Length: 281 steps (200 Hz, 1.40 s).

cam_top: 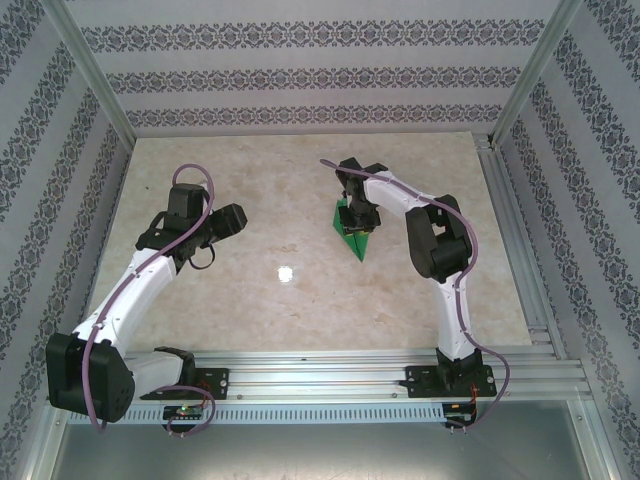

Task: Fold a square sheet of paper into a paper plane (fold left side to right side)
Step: Press the paper plane at the center of the table, then reset both arms

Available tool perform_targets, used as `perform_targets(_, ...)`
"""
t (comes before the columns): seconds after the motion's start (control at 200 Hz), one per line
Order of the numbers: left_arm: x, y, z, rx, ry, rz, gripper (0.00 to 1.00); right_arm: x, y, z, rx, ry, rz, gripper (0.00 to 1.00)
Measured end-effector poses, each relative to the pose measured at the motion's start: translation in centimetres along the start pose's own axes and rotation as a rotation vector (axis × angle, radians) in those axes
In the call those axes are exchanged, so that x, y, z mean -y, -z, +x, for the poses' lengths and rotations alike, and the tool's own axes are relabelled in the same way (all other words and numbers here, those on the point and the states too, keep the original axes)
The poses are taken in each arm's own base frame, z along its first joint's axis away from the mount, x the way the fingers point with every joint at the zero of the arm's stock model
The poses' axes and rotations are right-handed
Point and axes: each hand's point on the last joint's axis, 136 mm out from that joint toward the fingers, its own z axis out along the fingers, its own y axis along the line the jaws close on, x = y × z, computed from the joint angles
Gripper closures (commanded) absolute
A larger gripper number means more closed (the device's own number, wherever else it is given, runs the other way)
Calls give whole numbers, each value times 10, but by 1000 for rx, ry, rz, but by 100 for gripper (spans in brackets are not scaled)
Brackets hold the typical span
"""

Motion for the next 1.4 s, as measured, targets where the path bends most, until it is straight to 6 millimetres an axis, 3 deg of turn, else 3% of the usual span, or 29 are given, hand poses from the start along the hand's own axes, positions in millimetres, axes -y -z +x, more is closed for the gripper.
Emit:
perform_targets(0.305,1,0,1,-4,0,6,30,1,4,2,-8,2,3,63)
perform_targets(0.45,4,2,-2,1,-7,14,29,0,25,2,18,6,-3,56)
perform_targets(0.605,12,9,-15,34,-29,26,26,-3,80,-3,127,12,-29,50)
perform_targets(0.704,19,18,-30,80,-47,29,20,-2,128,-4,238,13,-45,46)
perform_targets(0.809,17,31,-44,146,-58,6,13,6,179,7,368,10,-56,39)
perform_targets(0.929,4,51,-62,252,-69,-65,6,29,228,27,548,-15,-51,30)
perform_targets(1.024,-8,68,-75,371,-70,-119,0,63,248,42,683,-84,-27,14)
perform_targets(1.084,-20,79,-80,445,-68,-159,0,87,250,50,752,-132,2,2)
perform_targets(1.214,-45,91,-83,573,-96,-246,0,140,231,66,852,-266,64,2)
perform_targets(1.404,-80,68,-68,610,-214,-384,0,200,173,81,880,-409,153,2)
